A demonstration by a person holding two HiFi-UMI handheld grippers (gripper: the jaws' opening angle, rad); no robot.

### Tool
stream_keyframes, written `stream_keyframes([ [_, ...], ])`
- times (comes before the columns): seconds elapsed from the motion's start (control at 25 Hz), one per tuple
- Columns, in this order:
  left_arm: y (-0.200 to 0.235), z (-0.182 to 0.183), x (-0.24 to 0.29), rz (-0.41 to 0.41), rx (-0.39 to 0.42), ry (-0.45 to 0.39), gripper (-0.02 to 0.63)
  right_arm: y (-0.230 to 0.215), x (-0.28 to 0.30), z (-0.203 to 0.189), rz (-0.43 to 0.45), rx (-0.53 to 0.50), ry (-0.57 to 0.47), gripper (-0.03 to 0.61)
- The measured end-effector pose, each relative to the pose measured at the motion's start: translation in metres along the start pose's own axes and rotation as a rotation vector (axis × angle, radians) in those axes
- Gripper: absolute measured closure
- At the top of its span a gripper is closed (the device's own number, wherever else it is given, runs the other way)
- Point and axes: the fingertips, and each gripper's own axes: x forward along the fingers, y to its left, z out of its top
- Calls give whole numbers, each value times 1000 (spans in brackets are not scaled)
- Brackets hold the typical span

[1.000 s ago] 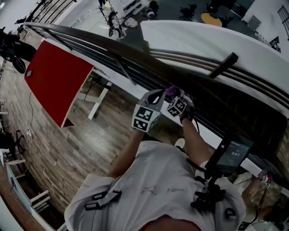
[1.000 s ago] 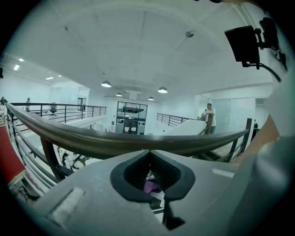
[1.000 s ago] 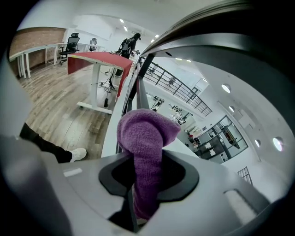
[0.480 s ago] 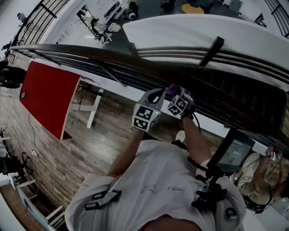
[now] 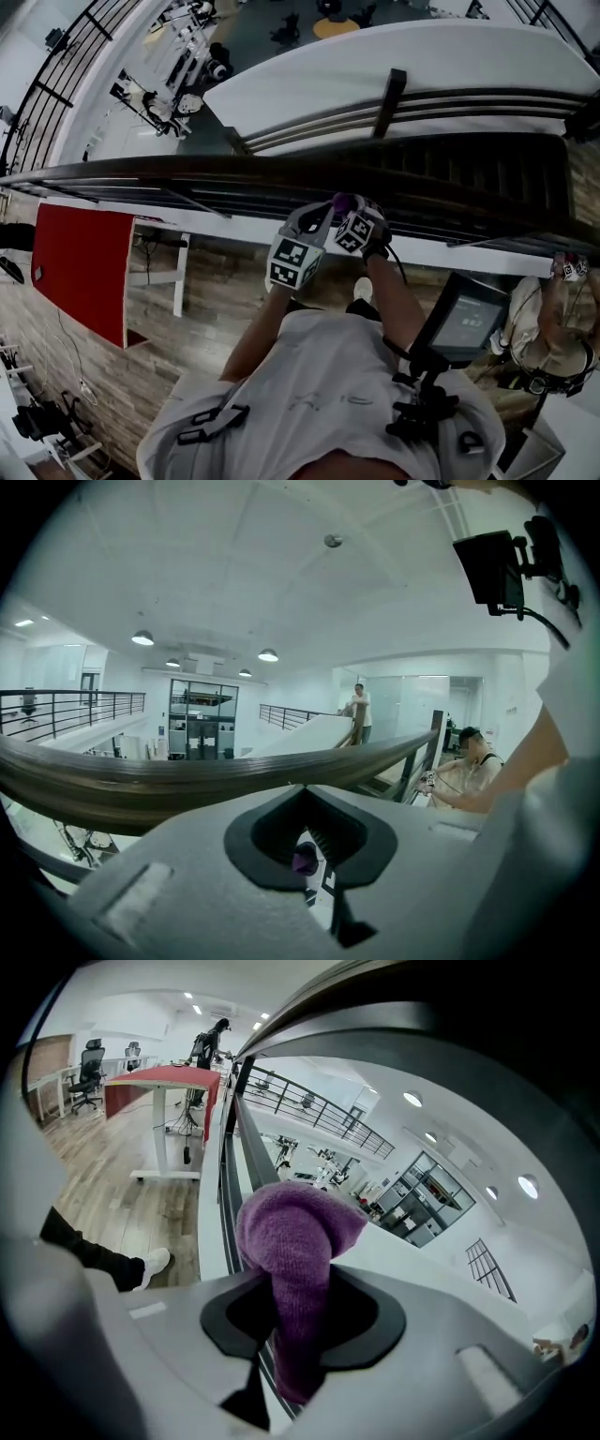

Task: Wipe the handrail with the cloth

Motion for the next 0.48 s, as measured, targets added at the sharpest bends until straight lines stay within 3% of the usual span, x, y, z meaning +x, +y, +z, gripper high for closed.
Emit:
stream_keyframes([
  [0.48, -90, -6, 71, -215, 18, 18, 612, -39, -30, -99, -91, -9, 50, 476],
])
